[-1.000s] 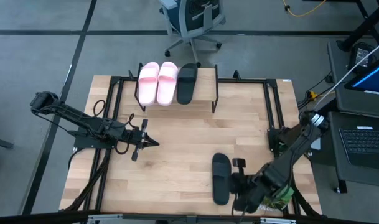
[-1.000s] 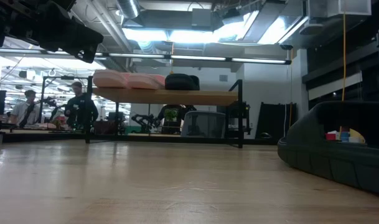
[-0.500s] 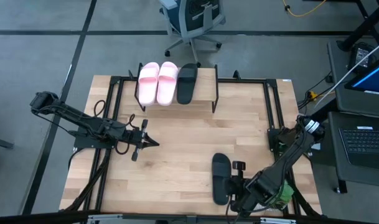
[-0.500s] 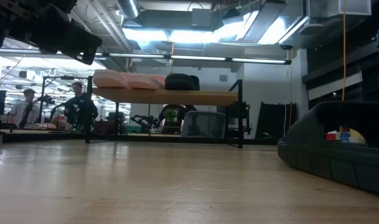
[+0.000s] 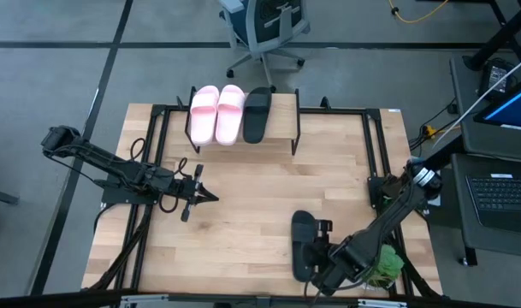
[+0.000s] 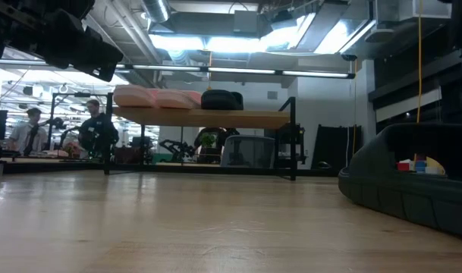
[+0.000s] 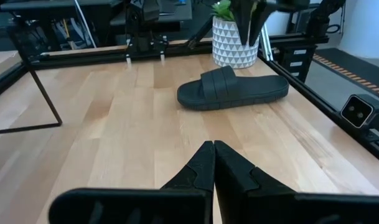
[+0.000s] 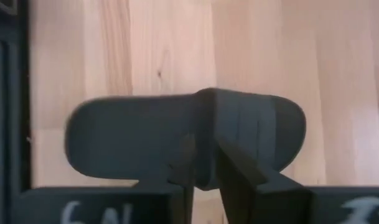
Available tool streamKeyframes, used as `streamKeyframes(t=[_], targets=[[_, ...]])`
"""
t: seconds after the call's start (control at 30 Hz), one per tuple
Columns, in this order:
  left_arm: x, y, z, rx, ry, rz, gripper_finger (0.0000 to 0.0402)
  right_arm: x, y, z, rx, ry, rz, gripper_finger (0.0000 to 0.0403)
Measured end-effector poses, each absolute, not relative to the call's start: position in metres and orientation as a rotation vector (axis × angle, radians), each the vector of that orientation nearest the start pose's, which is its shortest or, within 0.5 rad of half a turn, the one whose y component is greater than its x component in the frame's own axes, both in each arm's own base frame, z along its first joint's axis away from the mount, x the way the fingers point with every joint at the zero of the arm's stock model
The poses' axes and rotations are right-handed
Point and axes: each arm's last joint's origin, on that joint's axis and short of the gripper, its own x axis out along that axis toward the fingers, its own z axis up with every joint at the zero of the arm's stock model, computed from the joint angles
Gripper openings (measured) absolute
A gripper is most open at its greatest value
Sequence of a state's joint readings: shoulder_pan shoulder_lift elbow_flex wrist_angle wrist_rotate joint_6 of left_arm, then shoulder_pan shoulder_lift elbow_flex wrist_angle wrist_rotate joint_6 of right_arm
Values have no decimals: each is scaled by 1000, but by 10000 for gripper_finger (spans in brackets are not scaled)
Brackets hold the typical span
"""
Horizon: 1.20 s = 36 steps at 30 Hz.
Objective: Pick and place slides into the shelf
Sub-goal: Put the black slipper on the shelf
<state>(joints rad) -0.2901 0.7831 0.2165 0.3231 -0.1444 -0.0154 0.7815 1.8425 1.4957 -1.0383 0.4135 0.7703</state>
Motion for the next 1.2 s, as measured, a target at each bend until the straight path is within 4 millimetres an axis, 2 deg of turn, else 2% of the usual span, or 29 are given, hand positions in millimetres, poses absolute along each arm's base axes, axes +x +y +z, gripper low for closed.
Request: streamKeyframes(t=[0.23,0.4,0.8,1.0,1.2], targets=[[160,-43,186,38,240,-143,2,267,248,219,-167,1200,-157,116],[160,-43,185,38,240,-143,2,269,250,210,-188,1220,-169,135],[160,-43,186,37,240,-143,2,280,245,185,-226,1282,-233,138],[160,-43,186,37,240,-143,2,284,238,185,-215,1296,-268,135],[160,-43,186,37,240,-143,2,282,233,185,-212,1317,-317,114]])
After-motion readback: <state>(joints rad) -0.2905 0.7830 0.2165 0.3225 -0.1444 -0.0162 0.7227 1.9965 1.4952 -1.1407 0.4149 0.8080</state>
